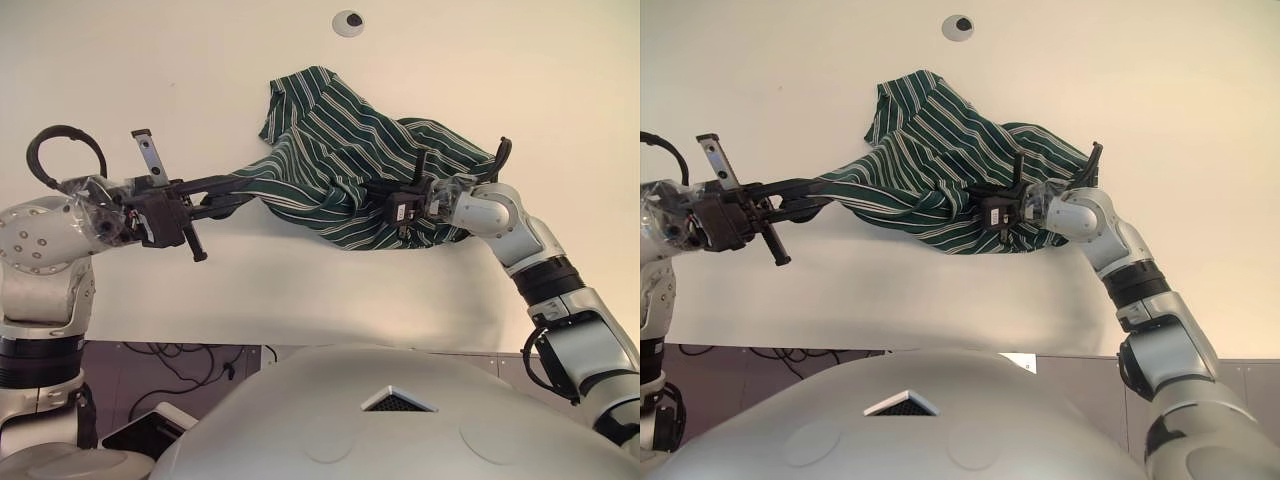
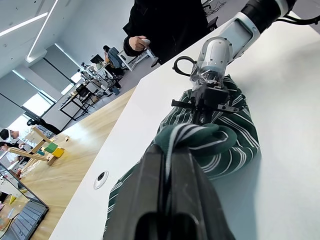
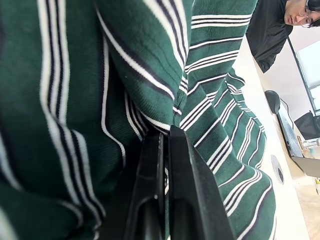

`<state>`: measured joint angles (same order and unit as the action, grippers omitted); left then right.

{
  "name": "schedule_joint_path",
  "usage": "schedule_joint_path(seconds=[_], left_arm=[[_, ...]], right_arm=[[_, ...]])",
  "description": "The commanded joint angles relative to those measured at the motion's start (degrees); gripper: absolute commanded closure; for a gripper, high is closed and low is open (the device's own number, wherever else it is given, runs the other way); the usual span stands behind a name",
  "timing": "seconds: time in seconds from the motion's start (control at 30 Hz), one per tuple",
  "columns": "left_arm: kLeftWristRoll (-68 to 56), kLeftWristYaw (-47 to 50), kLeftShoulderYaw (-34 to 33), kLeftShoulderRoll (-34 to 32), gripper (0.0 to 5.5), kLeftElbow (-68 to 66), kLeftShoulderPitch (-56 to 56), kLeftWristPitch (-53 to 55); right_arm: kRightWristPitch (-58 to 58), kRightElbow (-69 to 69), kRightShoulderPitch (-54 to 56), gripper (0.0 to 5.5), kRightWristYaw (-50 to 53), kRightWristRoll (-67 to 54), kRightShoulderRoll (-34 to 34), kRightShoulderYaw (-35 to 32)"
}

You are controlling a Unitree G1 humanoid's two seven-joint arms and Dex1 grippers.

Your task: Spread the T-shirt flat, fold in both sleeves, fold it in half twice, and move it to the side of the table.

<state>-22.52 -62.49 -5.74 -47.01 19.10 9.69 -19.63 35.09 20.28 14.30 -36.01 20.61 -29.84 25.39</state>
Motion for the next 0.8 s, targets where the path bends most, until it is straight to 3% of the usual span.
schedule_joint_path(seconds=[0.03,0.17,0.27,0.33,0.47,0.8], left_arm=[[0.37,-0.42,-0.44,-0.88,5.50,0.75,-0.47,0.59],[0.74,-0.16,-0.39,-0.53,5.50,0.32,-1.23,0.40],[5.64,5.69,-1.78,1.95,5.50,-3.52,-7.34,-1.34],[11.42,12.69,-2.62,3.54,5.50,-10.25,-17.44,-1.92],[25.16,21.50,2.66,5.65,5.50,-26.36,-38.37,-4.22],[45.08,33.09,16.05,10.78,5.50,-71.81,-82.41,-10.39]], right_arm=[[0.33,-0.14,0.07,5.47,-0.25,0.27,-0.22,0.28],[0.93,-0.50,0.24,5.47,0.84,-0.59,0.07,-0.78],[0.99,-1.76,1.68,5.47,3.68,-5.53,1.66,-5.05],[-0.52,-2.28,4.93,5.47,7.18,-11.00,2.94,-10.79],[-5.54,3.24,17.20,5.47,12.80,-17.18,3.32,-20.45],[-10.08,38.07,57.48,5.47,19.39,-12.05,0.74,-22.97]])
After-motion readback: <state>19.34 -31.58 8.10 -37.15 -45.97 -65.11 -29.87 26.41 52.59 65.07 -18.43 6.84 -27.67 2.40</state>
